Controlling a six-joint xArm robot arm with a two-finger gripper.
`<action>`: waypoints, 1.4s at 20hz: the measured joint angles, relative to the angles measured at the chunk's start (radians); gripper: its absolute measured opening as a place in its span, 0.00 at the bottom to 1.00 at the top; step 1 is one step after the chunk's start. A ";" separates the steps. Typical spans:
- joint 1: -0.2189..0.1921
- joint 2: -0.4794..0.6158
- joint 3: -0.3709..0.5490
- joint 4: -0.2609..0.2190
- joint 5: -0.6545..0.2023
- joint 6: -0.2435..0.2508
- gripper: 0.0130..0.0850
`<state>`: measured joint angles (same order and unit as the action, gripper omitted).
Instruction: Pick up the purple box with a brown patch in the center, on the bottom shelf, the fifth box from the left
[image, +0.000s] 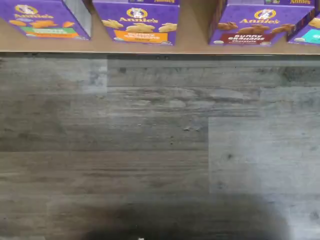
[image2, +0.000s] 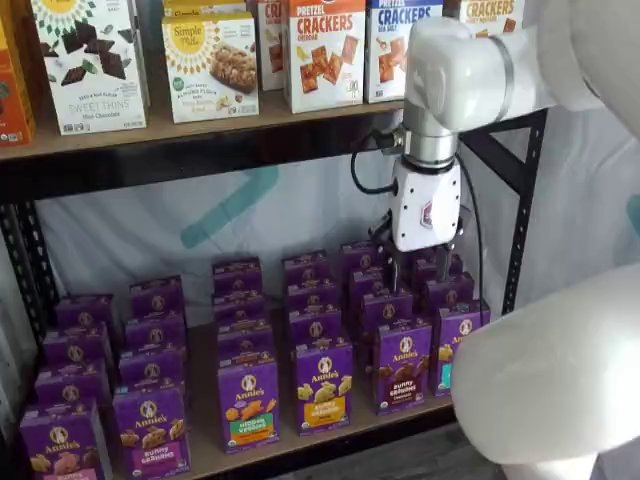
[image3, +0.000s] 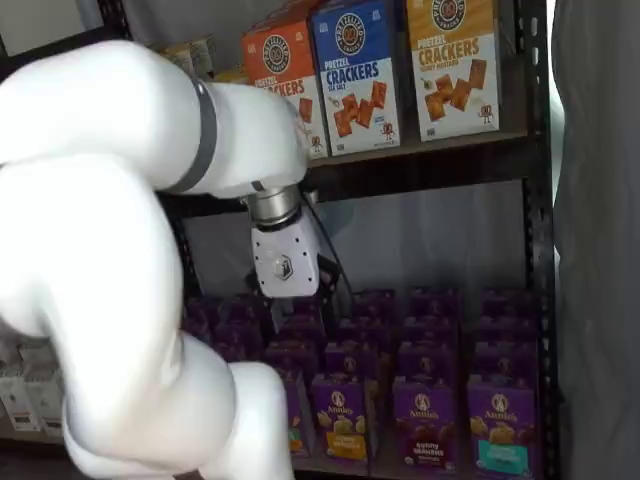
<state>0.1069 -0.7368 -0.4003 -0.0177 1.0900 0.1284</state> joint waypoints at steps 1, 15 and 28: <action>-0.004 0.018 0.003 0.002 -0.020 -0.005 1.00; -0.063 0.449 -0.010 -0.002 -0.385 -0.058 1.00; -0.123 0.839 -0.132 -0.012 -0.636 -0.110 1.00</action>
<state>-0.0165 0.1027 -0.5327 -0.0301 0.4539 0.0184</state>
